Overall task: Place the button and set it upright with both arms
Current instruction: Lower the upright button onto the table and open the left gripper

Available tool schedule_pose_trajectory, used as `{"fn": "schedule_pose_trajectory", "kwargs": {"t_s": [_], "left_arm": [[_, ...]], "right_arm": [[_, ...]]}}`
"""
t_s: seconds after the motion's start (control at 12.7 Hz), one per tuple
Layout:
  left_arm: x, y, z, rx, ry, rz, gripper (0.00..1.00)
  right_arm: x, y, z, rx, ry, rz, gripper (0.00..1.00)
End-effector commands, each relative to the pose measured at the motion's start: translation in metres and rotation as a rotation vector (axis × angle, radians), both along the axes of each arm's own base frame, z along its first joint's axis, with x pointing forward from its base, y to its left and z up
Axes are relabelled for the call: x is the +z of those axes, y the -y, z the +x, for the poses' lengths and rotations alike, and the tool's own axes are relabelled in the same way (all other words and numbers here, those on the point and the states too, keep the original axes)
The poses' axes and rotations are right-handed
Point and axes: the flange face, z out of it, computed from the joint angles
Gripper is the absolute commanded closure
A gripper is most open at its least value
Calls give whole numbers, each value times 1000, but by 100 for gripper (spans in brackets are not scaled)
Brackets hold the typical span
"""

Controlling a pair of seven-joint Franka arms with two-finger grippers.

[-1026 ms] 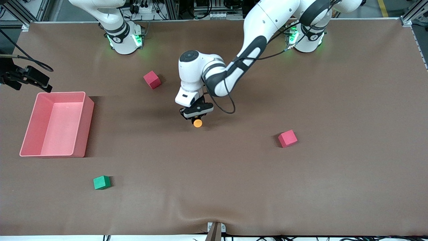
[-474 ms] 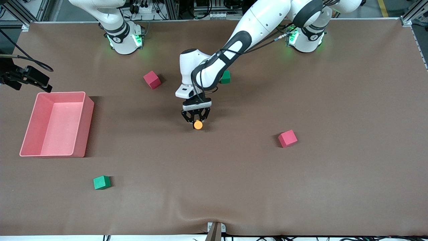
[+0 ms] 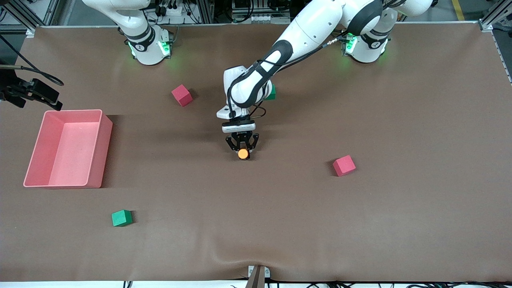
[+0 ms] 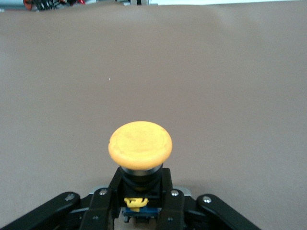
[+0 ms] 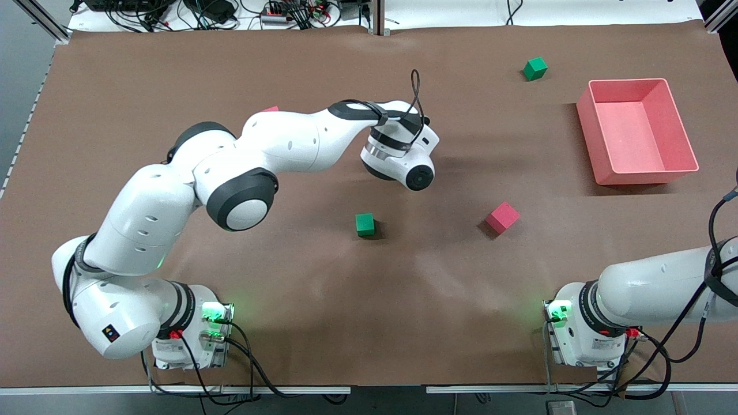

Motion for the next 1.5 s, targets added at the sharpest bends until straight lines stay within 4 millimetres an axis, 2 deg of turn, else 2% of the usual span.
{"fn": "schedule_pose_trajectory", "kwargs": {"t_s": [0.0,0.79,0.87,0.95,1.03,1.18,1.42], "left_arm": [[2,10,2,-24,60,-9,100],[-22,6,1,-42,169,-100,100],[-23,6,0,-45,168,-98,90],[-23,6,0,-45,168,-98,19],[-23,6,-1,-50,169,-94,0],[-16,12,-8,-50,163,-103,0],[-9,27,-35,23,74,-148,0]], "right_arm": [[2,3,-8,8,2,-4,0],[2,3,-8,8,2,-4,0],[2,3,-8,8,2,-4,0],[1,3,-8,8,1,-4,0],[1,3,-8,8,1,-4,0],[2,3,-8,8,2,-2,0],[1,3,-8,8,1,-2,0]]}}
